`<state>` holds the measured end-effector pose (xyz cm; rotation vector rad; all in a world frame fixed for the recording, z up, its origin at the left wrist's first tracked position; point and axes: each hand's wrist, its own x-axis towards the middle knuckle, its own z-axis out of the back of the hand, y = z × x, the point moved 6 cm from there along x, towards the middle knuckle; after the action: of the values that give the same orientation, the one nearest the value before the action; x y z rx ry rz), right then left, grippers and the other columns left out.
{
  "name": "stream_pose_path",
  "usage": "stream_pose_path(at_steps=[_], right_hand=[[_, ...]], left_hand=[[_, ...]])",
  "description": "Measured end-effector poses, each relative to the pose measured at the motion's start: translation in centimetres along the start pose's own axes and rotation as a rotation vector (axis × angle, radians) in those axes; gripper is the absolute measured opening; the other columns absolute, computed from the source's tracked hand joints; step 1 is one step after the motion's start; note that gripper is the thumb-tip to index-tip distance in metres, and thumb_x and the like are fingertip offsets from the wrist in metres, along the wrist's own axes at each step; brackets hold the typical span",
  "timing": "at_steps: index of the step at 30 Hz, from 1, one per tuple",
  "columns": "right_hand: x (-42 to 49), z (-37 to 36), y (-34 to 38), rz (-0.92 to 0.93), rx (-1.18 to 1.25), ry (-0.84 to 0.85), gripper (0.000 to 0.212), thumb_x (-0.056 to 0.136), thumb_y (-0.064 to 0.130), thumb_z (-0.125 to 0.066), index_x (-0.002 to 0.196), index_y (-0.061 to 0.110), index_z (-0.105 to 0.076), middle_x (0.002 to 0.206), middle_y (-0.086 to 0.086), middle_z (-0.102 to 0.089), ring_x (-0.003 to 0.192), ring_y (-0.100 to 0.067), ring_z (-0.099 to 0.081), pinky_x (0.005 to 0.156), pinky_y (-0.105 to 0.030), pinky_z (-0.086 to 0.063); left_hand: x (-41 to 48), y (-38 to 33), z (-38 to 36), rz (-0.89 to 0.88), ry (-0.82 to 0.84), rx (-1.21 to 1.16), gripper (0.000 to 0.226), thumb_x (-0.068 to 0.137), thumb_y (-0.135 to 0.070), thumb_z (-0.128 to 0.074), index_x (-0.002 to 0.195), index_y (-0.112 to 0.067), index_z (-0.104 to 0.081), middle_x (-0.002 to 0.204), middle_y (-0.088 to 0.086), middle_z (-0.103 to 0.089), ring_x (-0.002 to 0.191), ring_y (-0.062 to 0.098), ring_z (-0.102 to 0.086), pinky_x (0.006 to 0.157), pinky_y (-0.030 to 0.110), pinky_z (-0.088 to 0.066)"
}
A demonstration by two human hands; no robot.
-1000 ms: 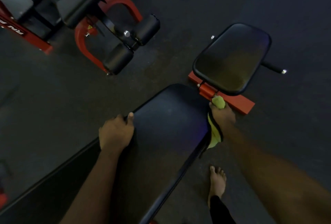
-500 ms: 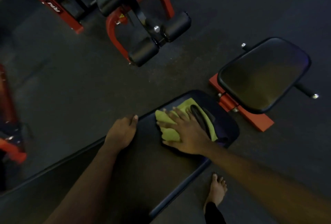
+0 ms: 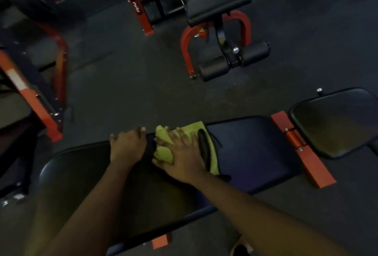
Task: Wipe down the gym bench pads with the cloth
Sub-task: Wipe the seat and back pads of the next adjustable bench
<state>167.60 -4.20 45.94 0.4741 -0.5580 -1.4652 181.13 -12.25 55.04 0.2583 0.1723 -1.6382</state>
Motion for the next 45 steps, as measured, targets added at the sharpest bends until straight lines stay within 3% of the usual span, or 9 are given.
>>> stream_pose_path(at_steps=[5, 11, 14, 17, 22, 30, 35, 40, 45], right_hand=[[2.3, -0.3, 7.7, -0.153, 0.027, 0.055, 0.077, 0.083, 0.087, -0.022, 0.151, 0.052, -0.031, 0.170, 0.011, -0.014, 0.157, -0.026, -0.010, 0.120, -0.061, -0.004], [-4.4, -0.8, 17.6, 0.062, 0.096, 0.116, 0.073, 0.085, 0.084, -0.031, 0.150, 0.052, -0.036, 0.167, 0.015, -0.023, 0.155, -0.017, -0.016, 0.123, -0.054, -0.009], [-7.8, 1.4, 21.1, -0.030, 0.431, 0.214, 0.065, 0.087, 0.074, -0.049, 0.139, 0.037, -0.058, 0.144, 0.007, -0.060, 0.137, -0.016, -0.049, 0.117, -0.041, -0.033], [-10.0, 4.8, 24.5, -0.230, 0.972, 0.226, 0.026, 0.097, 0.046, -0.062, 0.109, 0.027, -0.073, 0.102, 0.015, -0.076, 0.104, -0.010, -0.068, 0.085, -0.017, -0.053], [-11.4, 10.1, 31.4, -0.325, 1.424, 0.304, 0.042, 0.103, 0.040, -0.054, 0.092, 0.012, -0.083, 0.096, -0.012, -0.078, 0.086, -0.022, -0.076, 0.070, -0.029, -0.061], [-9.5, 14.1, 35.1, -0.079, 1.216, 0.153, 0.012, 0.095, 0.024, -0.070, 0.087, 0.015, -0.071, 0.083, -0.004, -0.072, 0.081, -0.019, -0.069, 0.074, -0.033, -0.056], [-8.6, 13.2, 37.0, 0.019, 1.024, 0.247, 0.011, 0.098, 0.016, -0.064, 0.089, 0.019, -0.059, 0.084, 0.001, -0.067, 0.082, -0.014, -0.064, 0.073, -0.030, -0.054], [-8.4, 13.4, 39.7, 0.110, 0.968, 0.340, 0.020, 0.098, 0.004, -0.054, 0.105, 0.023, -0.052, 0.103, -0.009, -0.060, 0.096, -0.022, -0.059, 0.090, -0.042, -0.051], [-9.1, 13.9, 42.0, 0.343, 0.890, 0.428, 0.029, 0.099, -0.008, -0.046, 0.106, 0.018, -0.055, 0.099, -0.004, -0.059, 0.090, -0.013, -0.056, 0.082, -0.024, -0.047]], left_hand=[[-4.3, 10.1, 3.0, 0.084, -0.196, -0.044, 0.040, 0.104, -0.037, -0.031, 0.119, -0.015, -0.061, 0.134, 0.014, -0.057, 0.133, 0.033, -0.044, 0.116, 0.065, -0.013], [-10.1, 17.1, 5.2, 0.056, -0.238, -0.209, 0.039, 0.104, -0.029, -0.037, 0.139, -0.016, -0.052, 0.153, 0.006, -0.043, 0.145, 0.026, -0.031, 0.116, 0.062, -0.010], [-13.0, 18.7, 6.8, 0.003, -0.200, -0.368, 0.042, 0.100, -0.015, -0.044, 0.141, -0.018, -0.051, 0.140, 0.013, -0.055, 0.132, 0.033, -0.048, 0.114, 0.057, -0.027], [-16.6, 19.4, 9.0, -0.187, -0.195, -0.597, 0.053, 0.090, 0.002, -0.052, 0.141, -0.013, -0.053, 0.136, 0.013, -0.059, 0.127, 0.030, -0.055, 0.110, 0.039, -0.040], [-22.7, 21.0, 13.1, -0.377, -0.111, -0.825, 0.056, 0.077, -0.016, -0.061, 0.130, -0.034, -0.057, 0.125, -0.009, -0.064, 0.117, 0.012, -0.060, 0.101, 0.032, -0.046], [-29.6, 25.0, 19.9, -0.224, -0.382, -0.810, 0.015, 0.072, -0.025, -0.058, 0.071, -0.027, -0.043, 0.066, -0.014, -0.049, 0.067, 0.010, -0.048, 0.065, 0.041, -0.044], [-32.2, 26.7, 20.7, 0.046, -0.501, -0.823, 0.013, 0.083, -0.012, -0.055, 0.082, -0.016, -0.043, 0.072, 0.006, -0.053, 0.068, 0.019, -0.051, 0.059, 0.035, -0.043], [-34.3, 26.8, 20.9, 0.181, -0.424, -0.830, 0.038, 0.085, -0.013, -0.055, 0.117, -0.032, -0.050, 0.093, -0.002, -0.062, 0.081, 0.016, -0.058, 0.066, 0.029, -0.043], [-37.3, 28.3, 19.5, 0.313, -0.442, -0.846, 0.013, 0.090, -0.031, -0.066, 0.100, -0.024, -0.062, 0.095, 0.003, -0.068, 0.092, 0.020, -0.064, 0.074, 0.029, -0.048]])
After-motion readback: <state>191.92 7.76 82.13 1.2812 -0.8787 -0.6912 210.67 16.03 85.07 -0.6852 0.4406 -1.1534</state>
